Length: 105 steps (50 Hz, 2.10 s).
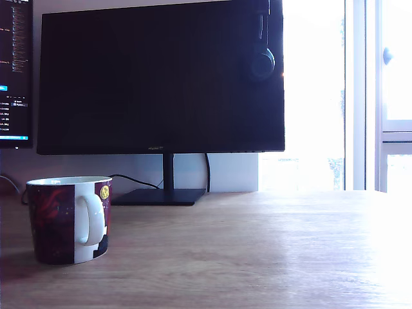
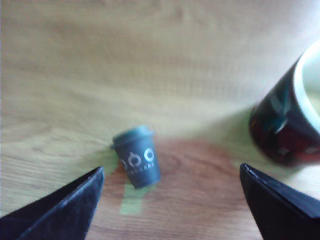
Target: Pick up the coffee capsules from the table one by one and drop them inside the nearest coffee cup
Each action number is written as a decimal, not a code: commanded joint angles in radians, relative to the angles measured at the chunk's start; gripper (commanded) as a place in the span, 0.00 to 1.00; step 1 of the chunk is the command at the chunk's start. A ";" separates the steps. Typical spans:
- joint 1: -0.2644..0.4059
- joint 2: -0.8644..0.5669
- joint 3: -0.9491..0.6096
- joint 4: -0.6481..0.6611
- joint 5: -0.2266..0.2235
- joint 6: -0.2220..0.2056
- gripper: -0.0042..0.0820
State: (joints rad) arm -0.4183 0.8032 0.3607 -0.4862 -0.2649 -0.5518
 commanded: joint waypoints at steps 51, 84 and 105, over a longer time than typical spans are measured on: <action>0.246 0.186 -0.022 0.119 0.277 0.152 0.95; 0.246 0.269 -0.022 0.120 0.284 0.160 0.12; 0.245 0.235 0.024 0.119 0.317 0.205 0.11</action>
State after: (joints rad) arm -0.1734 1.0477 0.3779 -0.3622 0.0402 -0.3622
